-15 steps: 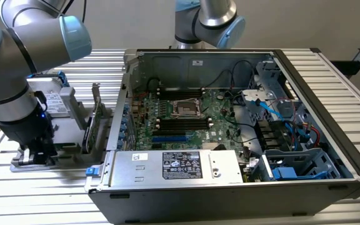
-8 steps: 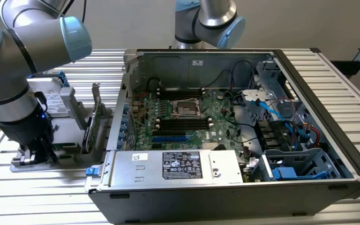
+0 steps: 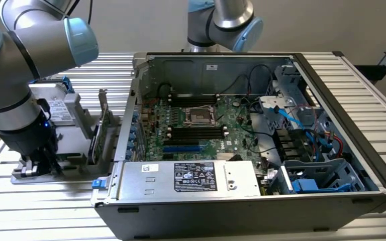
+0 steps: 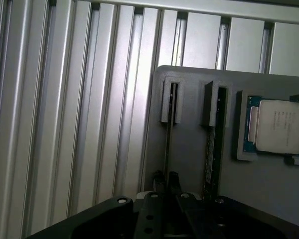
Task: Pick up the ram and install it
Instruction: 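Pick up the ram and move it above insertion slot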
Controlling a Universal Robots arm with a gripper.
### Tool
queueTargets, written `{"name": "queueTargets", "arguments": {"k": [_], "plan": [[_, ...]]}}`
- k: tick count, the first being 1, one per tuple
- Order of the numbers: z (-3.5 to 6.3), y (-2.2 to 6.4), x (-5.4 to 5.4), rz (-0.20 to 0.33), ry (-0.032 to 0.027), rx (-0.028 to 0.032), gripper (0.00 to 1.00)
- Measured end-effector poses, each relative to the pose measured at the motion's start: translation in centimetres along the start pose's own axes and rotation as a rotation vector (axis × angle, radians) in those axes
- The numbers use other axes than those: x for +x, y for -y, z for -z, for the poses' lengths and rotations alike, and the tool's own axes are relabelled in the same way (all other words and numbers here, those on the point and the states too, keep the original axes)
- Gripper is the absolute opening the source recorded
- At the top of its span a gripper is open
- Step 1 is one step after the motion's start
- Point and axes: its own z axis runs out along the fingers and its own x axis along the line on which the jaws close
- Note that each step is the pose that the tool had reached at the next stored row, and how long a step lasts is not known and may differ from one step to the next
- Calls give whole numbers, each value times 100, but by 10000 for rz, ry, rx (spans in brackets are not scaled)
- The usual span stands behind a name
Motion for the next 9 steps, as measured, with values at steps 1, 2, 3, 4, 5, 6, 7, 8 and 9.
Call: {"name": "queueTargets", "arguments": {"k": [1, 2, 3, 4, 5, 6, 7, 8, 9], "plan": [[4, 1, 0, -13, 26, 8, 14], [9, 1, 0, -28, 54, 14, 14], [20, 0, 0, -43, 79, 14, 14], [34, -2, 0, -59, 100, 9, 14], [43, -3, 0, -76, 122, 12, 14], [49, -3, 0, -93, 134, 13, 14], [54, -4, 0, -111, 142, 13, 14], [57, -4, 0, -132, 147, 14, 14], [61, -4, 0, -149, 150, 14, 14]]}}
